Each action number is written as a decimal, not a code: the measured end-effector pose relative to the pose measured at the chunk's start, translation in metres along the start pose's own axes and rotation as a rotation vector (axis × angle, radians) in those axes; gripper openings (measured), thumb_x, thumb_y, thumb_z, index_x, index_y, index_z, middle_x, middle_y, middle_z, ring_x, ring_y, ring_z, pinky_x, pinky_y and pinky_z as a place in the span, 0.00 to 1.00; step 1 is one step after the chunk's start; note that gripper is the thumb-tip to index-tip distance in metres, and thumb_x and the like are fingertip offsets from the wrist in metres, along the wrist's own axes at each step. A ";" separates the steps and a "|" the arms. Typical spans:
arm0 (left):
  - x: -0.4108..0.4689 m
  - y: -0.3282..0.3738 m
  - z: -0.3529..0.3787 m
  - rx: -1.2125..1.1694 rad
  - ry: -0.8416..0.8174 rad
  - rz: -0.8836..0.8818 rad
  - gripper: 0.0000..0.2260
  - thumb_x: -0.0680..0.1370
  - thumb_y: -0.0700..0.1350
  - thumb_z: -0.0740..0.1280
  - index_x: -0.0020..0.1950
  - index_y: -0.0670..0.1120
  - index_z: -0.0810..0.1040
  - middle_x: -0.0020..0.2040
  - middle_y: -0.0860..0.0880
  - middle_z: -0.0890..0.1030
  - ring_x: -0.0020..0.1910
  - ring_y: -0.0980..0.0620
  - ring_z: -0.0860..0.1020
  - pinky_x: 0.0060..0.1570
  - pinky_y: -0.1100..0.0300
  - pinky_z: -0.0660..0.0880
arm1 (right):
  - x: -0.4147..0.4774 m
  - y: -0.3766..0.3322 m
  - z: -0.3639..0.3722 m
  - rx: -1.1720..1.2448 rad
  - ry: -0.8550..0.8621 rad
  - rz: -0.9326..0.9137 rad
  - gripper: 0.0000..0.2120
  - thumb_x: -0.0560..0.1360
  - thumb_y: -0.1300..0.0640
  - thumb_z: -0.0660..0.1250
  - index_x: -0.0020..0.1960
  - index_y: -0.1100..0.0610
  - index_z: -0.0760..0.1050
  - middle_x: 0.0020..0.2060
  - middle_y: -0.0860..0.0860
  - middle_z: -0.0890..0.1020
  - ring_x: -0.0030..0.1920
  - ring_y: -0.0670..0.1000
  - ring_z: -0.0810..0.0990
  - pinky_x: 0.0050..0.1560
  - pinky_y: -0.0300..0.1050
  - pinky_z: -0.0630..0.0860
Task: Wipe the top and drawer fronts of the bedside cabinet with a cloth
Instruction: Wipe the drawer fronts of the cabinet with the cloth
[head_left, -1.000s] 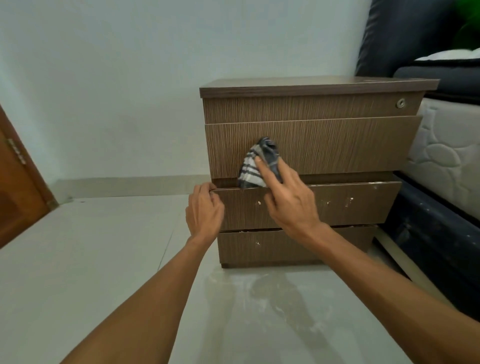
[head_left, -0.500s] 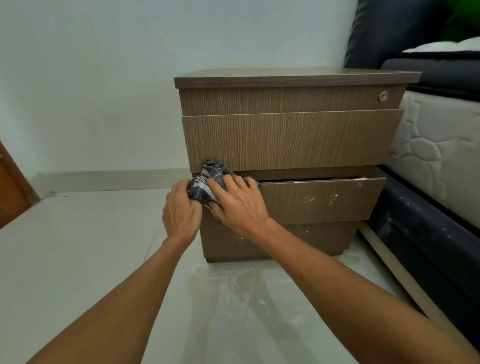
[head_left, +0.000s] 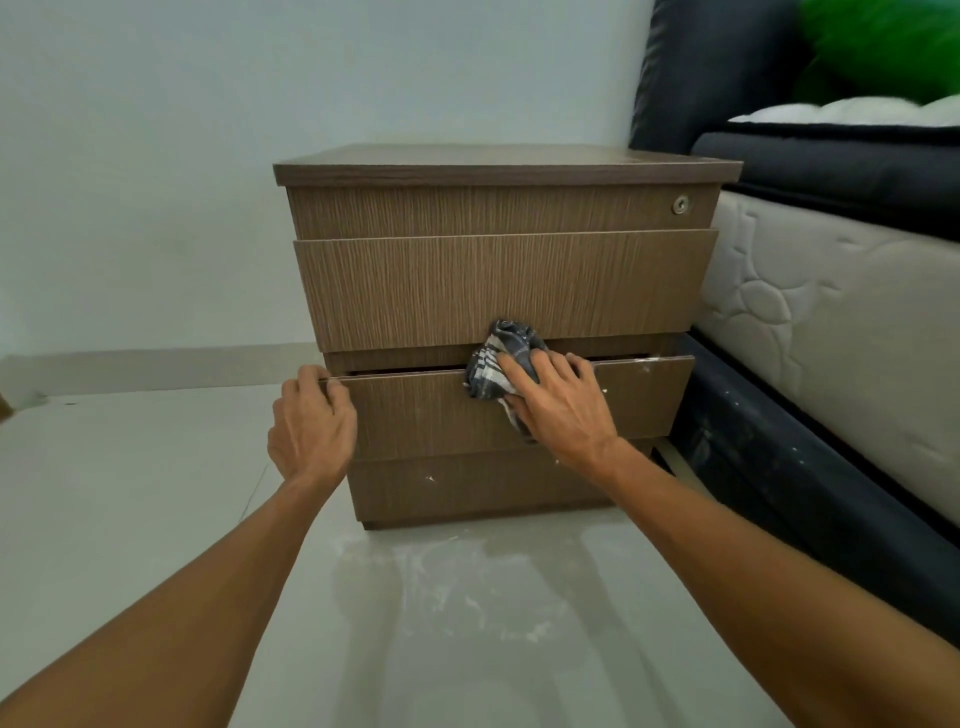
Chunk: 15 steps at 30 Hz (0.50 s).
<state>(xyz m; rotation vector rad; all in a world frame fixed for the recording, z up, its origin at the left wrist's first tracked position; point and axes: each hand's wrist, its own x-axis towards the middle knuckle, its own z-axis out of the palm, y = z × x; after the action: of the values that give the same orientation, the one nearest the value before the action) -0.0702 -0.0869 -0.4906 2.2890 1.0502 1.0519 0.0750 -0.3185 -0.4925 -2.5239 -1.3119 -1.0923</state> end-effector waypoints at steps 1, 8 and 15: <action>0.000 0.001 0.000 0.007 0.003 0.003 0.09 0.82 0.47 0.57 0.58 0.45 0.71 0.54 0.42 0.77 0.48 0.43 0.76 0.45 0.47 0.75 | -0.004 0.009 0.000 -0.011 -0.003 0.010 0.25 0.77 0.49 0.66 0.71 0.54 0.67 0.59 0.59 0.77 0.60 0.59 0.75 0.60 0.58 0.70; 0.005 -0.007 -0.004 0.035 0.011 -0.005 0.10 0.82 0.48 0.58 0.58 0.44 0.71 0.54 0.40 0.77 0.49 0.41 0.76 0.46 0.44 0.76 | -0.022 0.050 -0.001 -0.058 -0.007 0.087 0.27 0.76 0.50 0.69 0.72 0.54 0.64 0.60 0.61 0.76 0.61 0.61 0.75 0.62 0.60 0.71; -0.001 -0.008 -0.004 0.016 -0.020 0.040 0.11 0.81 0.48 0.57 0.59 0.45 0.71 0.56 0.38 0.76 0.53 0.36 0.75 0.49 0.39 0.75 | -0.058 0.079 -0.024 0.014 -0.164 0.390 0.33 0.76 0.60 0.68 0.77 0.54 0.58 0.66 0.61 0.68 0.69 0.62 0.66 0.59 0.57 0.74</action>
<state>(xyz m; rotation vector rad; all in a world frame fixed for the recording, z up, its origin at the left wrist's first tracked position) -0.0773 -0.0823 -0.4937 2.3379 1.0121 1.0371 0.0993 -0.4167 -0.4931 -2.7448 -0.7941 -0.8068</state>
